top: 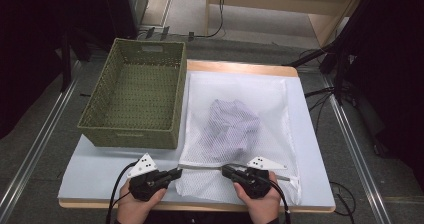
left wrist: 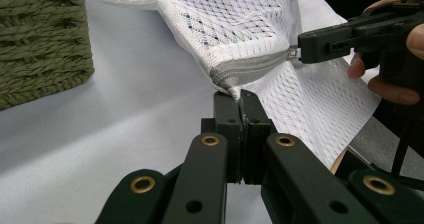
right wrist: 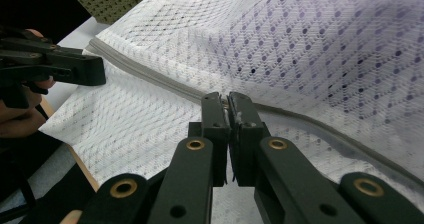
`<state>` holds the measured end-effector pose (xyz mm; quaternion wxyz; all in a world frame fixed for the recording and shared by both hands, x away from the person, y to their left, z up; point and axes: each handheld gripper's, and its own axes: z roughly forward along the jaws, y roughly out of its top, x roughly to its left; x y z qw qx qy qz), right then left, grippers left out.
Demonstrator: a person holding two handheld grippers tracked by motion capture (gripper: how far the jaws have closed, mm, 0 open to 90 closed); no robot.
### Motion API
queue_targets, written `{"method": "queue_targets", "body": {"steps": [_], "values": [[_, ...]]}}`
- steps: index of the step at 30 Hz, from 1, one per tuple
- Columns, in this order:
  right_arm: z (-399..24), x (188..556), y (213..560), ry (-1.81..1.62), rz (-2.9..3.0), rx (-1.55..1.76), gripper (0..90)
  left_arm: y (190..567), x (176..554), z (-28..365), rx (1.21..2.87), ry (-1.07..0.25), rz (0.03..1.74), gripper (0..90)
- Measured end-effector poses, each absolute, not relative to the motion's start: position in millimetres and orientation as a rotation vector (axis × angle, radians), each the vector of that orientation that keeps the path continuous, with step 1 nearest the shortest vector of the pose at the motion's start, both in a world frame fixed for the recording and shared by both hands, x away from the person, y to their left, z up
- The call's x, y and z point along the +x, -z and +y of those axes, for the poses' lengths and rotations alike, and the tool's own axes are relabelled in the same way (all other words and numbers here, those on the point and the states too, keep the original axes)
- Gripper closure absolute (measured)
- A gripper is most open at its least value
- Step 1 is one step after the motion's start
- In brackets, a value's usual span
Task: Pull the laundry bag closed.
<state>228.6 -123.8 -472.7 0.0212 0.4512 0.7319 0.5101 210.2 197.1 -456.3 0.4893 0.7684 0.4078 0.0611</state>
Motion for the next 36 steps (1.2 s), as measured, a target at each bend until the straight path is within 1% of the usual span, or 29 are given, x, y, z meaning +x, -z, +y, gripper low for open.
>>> {"method": "queue_targets", "body": {"steps": [20, 36], "values": [[-156, 226, 471, -1.551, 2.198, 1.455, 88.2, 457, 210, 197, 1.868, -0.155, 0.990, 89.9], [-197, 222, 473, -1.516, 2.127, 1.506, 88.1, 457, 210, 197, 1.870, -0.162, 0.992, 89.9]]}}
